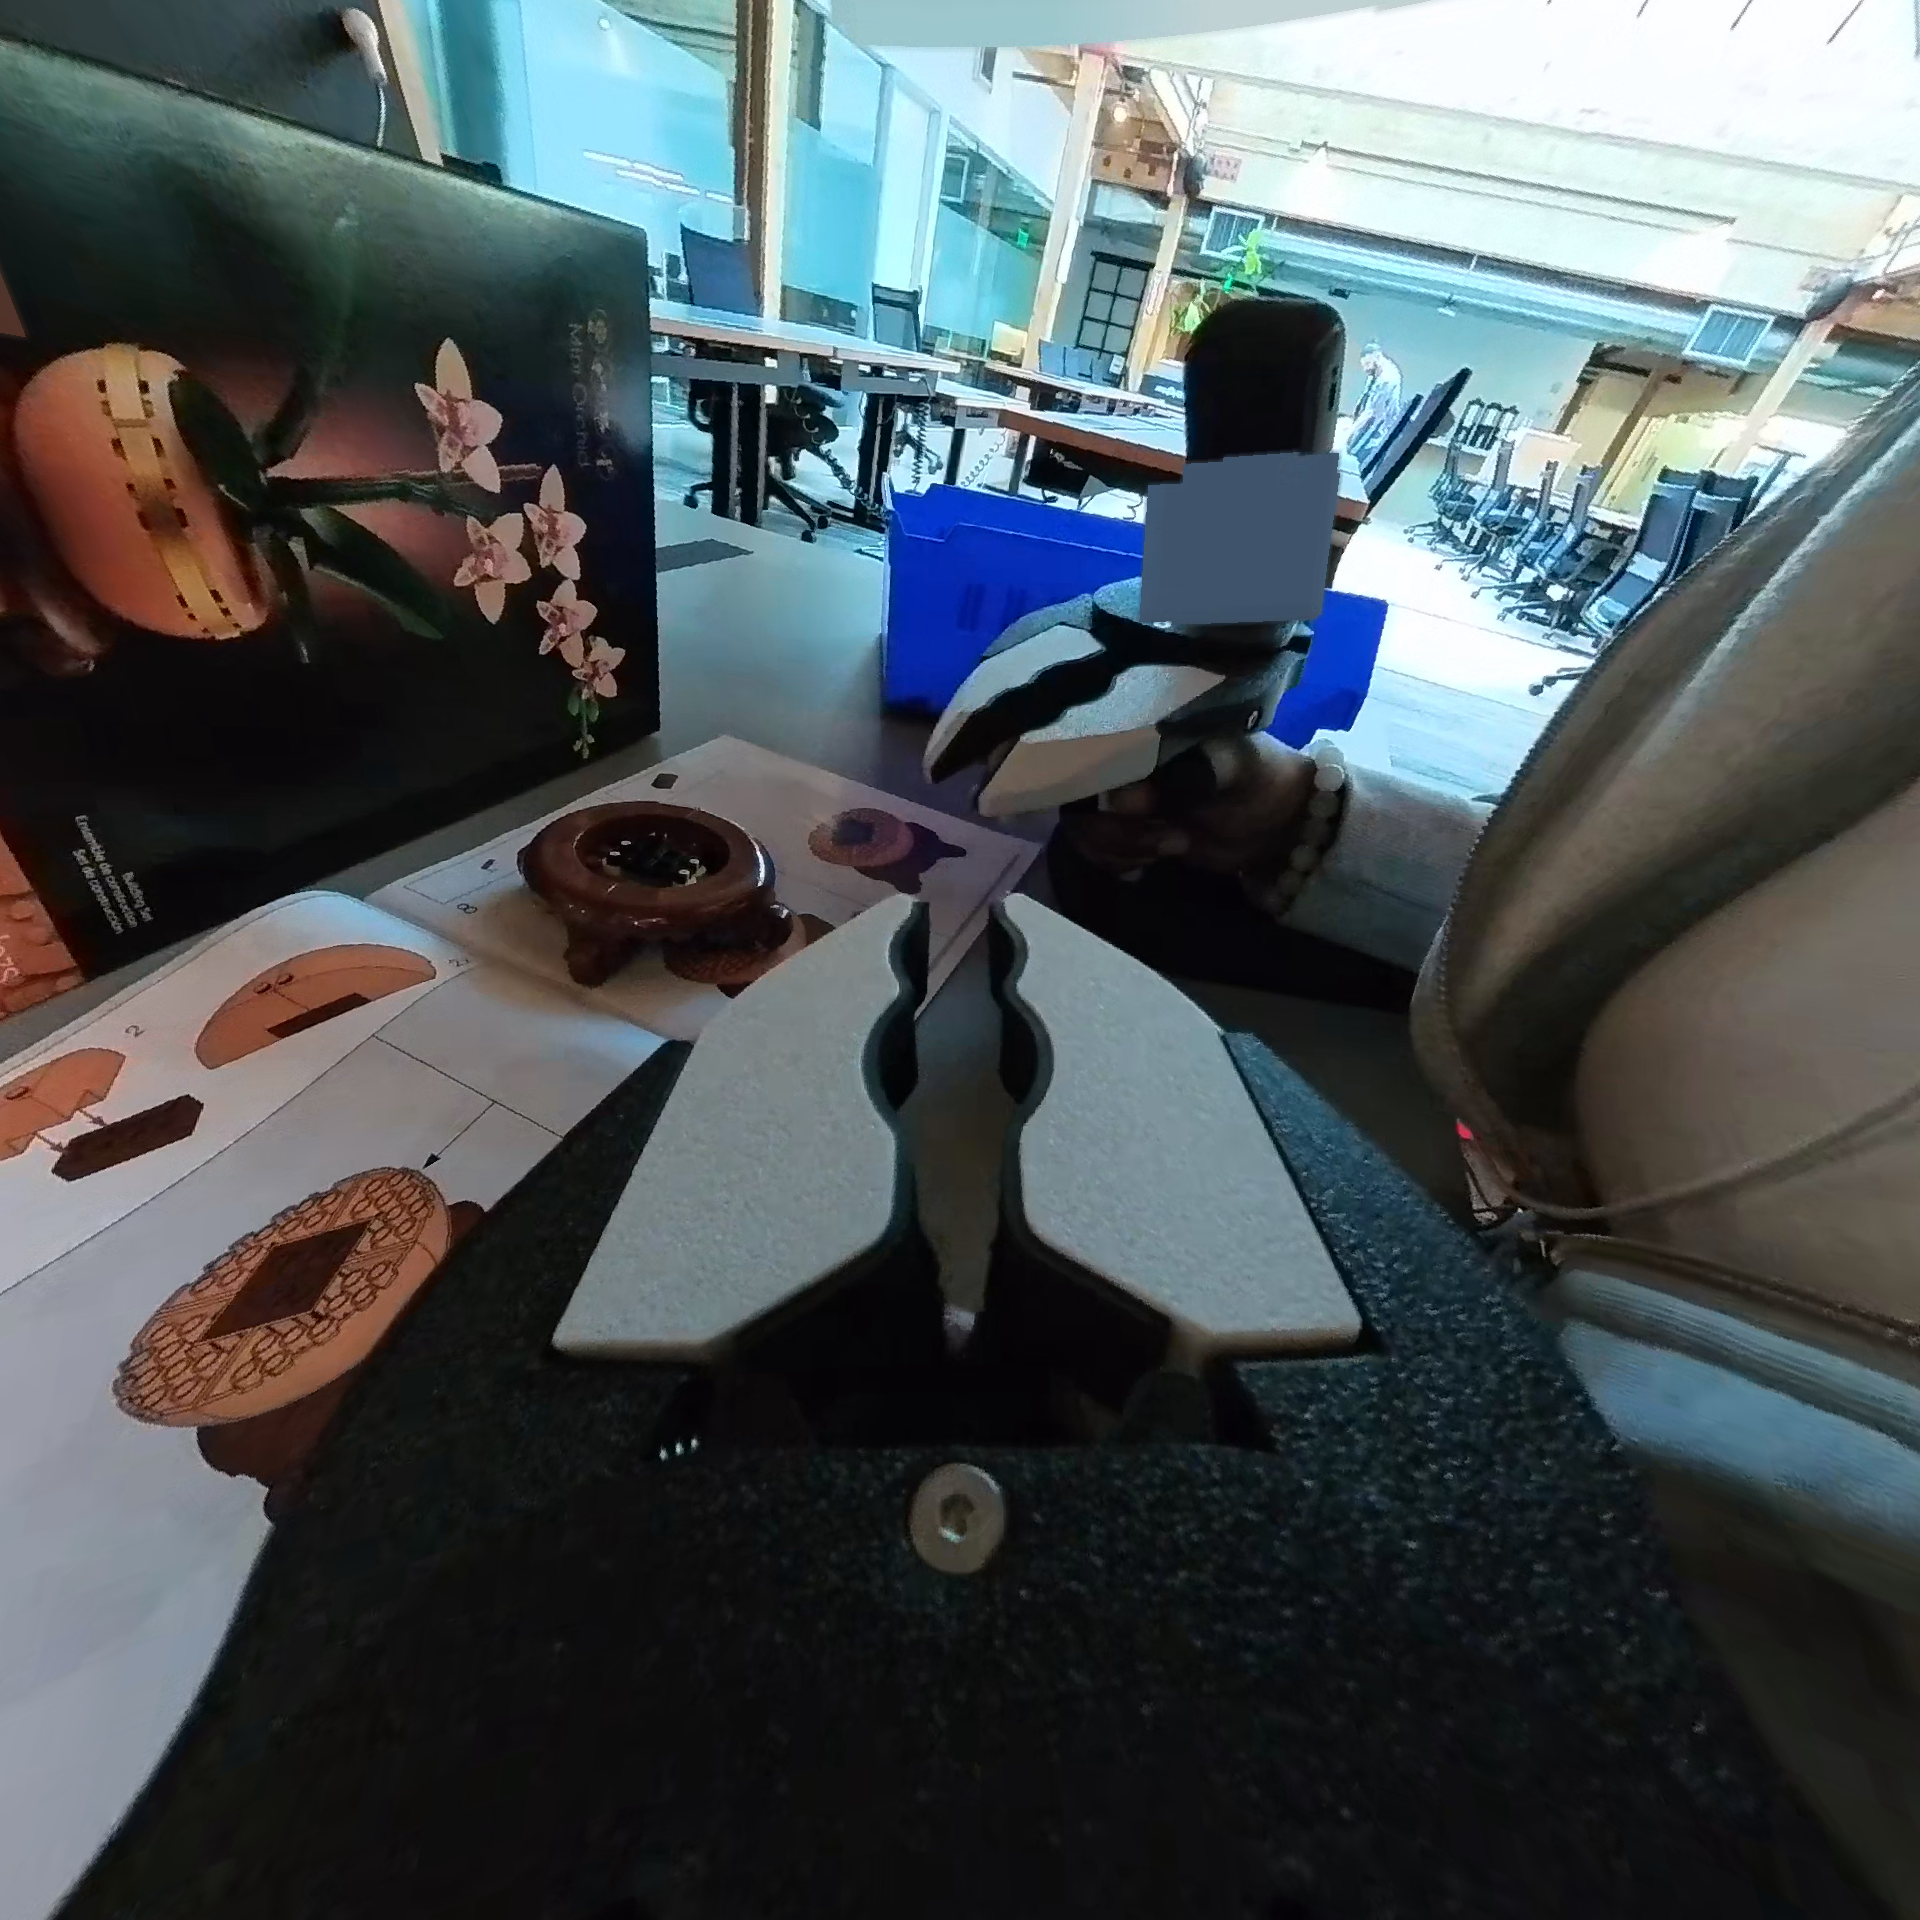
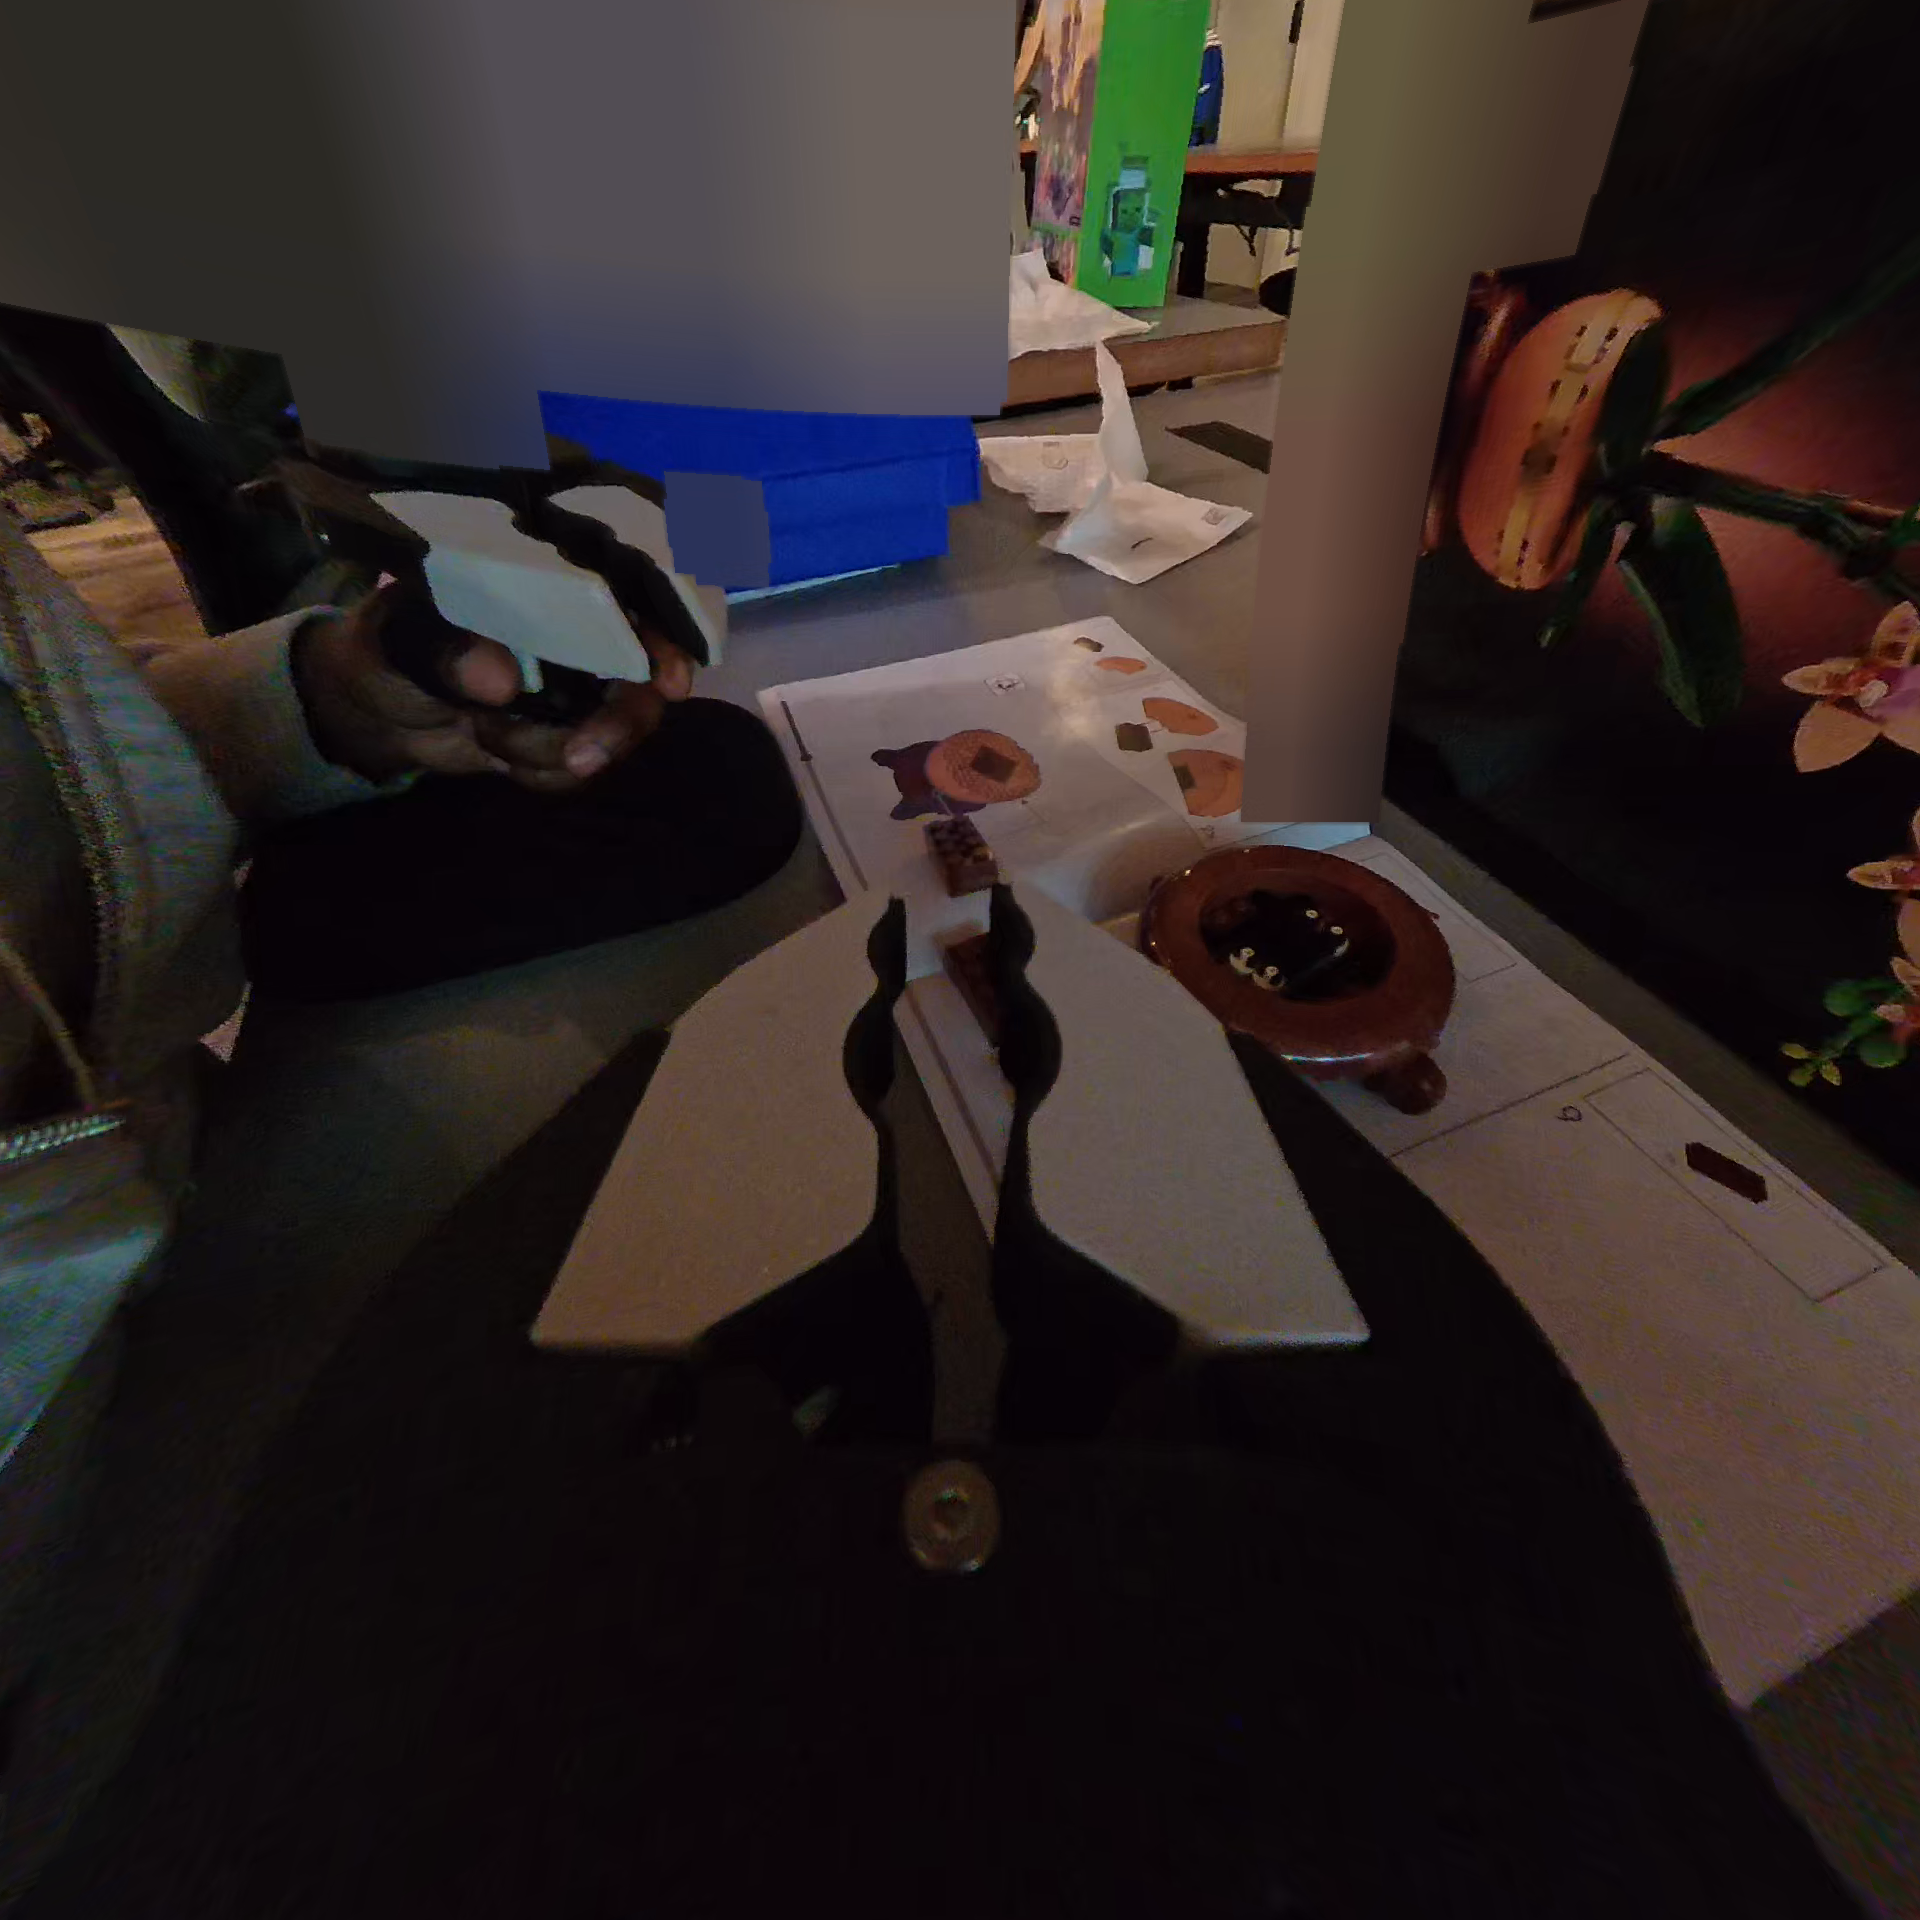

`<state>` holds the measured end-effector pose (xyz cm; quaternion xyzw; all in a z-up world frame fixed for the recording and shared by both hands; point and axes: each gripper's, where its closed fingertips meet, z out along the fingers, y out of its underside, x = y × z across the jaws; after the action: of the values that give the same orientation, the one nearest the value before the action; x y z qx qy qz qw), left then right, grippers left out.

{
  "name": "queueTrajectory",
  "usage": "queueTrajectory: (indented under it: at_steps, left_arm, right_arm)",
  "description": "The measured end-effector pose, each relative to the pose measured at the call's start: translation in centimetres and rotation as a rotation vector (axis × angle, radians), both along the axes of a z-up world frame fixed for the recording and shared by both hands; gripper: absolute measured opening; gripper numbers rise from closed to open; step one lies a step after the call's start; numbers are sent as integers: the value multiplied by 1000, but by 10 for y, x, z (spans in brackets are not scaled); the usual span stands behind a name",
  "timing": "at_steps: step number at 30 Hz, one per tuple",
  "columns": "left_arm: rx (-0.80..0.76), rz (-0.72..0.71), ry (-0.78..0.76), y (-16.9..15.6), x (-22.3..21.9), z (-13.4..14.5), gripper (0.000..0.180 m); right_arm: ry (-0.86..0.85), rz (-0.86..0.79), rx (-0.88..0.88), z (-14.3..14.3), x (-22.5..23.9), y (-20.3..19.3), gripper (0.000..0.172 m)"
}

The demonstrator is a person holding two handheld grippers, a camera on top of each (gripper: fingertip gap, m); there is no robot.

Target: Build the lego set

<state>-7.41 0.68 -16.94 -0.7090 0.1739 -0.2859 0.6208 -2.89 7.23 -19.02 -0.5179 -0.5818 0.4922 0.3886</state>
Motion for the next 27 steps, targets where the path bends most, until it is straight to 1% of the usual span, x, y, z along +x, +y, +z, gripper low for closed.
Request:
queueTrajectory:
  at_steps: [2, 4, 5, 6, 7, 8, 10, 11, 12, 13, 15, 16, 17, 19, 22, 27]
  left_arm:
    - [1, 0, 2, 0, 0, 0, 12]
    - [2, -1, 1, 0, 0, 0, 13]
    - [3, -2, -1, 0, 0, 1, 14]
    - [4, -1, -4, 0, 0, 1, 15]
    - [5, -1, -7, 0, -1, 1, 16]
    - [6, 0, -10, 0, -1, 2, 17]
    - [10, -2, -15, -1, -1, 2, 19]
    - [10, -3, -17, -1, -1, 3, 20]
    - [11, -4, -19, -1, -1, 3, 21]
    - [12, -5, -21, -1, -1, 3, 23]
    - [18, -9, -21, -2, -1, 4, 28]
    - [20, -8, -20, -2, -1, 4, 30]
    - [22, -7, -19, -2, -1, 4, 33]
    - [22, -7, -21, -2, -1, 4, 36]
    - [19, -8, -36, -1, -2, 5, 37]
    - [26, -13, -66, -2, -4, 8, 37]
  right_arm:
    - [-4, -27, 31, 0, -1, 2, 25]
    - [-12, -87, 85, 0, -4, 8, 51]
    - [-12, -108, 125, 2, -7, 10, 61]
    - [-5, -122, 173, 4, -9, 11, 65]
    - [2, -143, 216, 7, -12, 13, 64]
    - [-6, -160, 250, 8, -15, 16, 57]
    - [-92, -149, 279, 0, -20, 18, 46]
    - [-159, -141, 272, -7, -23, 20, 46]
    - [-228, -143, 252, -14, -24, 25, 50]
    - [-288, -156, 222, -21, -27, 32, 58]
    - [-371, -200, 137, -30, -33, 48, 81]
    - [-402, -213, 94, -34, -38, 54, 89]
    - [-437, -224, 67, -39, -43, 59, 92]
    - [-537, -228, 89, -55, -48, 67, 99]
    - [-657, -202, 144, -74, -54, 69, 103]
    - [-696, -204, 149, -79, -57, 76, 95]
